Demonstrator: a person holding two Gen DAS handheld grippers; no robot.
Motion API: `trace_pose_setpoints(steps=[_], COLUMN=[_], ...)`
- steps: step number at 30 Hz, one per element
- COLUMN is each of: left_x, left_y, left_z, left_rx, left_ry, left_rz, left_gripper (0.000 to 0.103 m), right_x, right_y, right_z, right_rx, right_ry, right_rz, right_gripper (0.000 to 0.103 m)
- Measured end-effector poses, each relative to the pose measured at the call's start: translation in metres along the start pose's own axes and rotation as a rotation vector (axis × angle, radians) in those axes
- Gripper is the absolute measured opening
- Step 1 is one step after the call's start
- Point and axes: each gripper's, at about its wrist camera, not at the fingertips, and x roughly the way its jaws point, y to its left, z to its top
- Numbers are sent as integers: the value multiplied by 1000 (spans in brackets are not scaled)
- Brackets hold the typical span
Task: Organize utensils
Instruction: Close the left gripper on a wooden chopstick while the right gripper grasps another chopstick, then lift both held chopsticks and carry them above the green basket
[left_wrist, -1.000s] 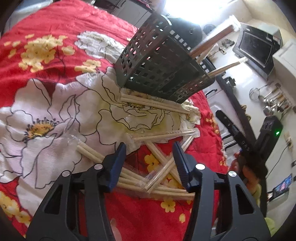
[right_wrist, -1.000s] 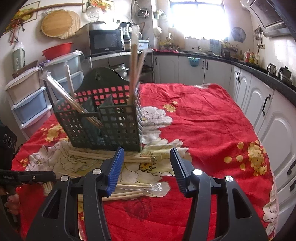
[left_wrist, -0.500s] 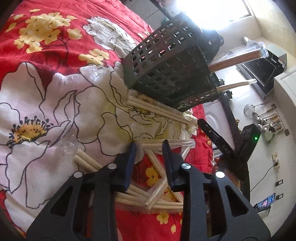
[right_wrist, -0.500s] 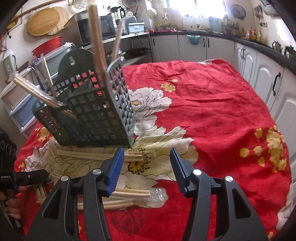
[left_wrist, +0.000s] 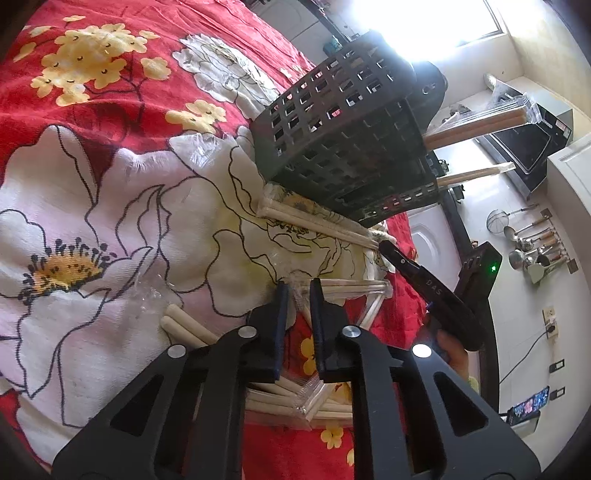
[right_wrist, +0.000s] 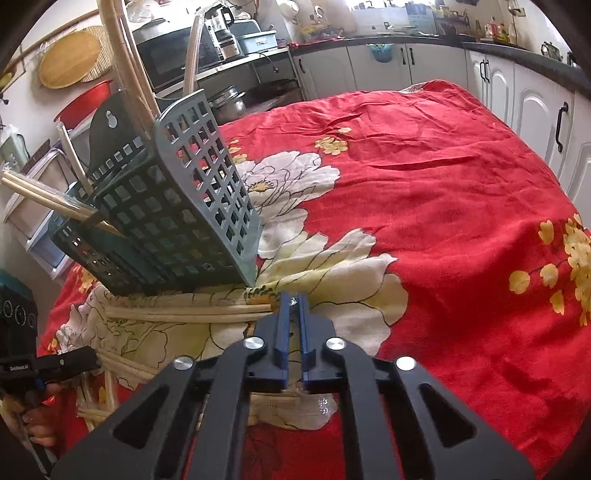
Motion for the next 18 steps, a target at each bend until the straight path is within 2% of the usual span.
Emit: trace_pose_setpoints(steps=[11, 18], left_x=[-15, -36], left_y=[-7, -24], left_z=[2, 0], left_rx=[55, 150], left_ry=[-50, -122], left_rz=[0, 15], left_gripper=[4, 3], right_x=[-36, -68], right_y=[9, 32], right_z=[0, 0], right_rx=[-16, -98], right_ry=[-129, -226], right_rz=[-37, -48], right_gripper=[1, 1])
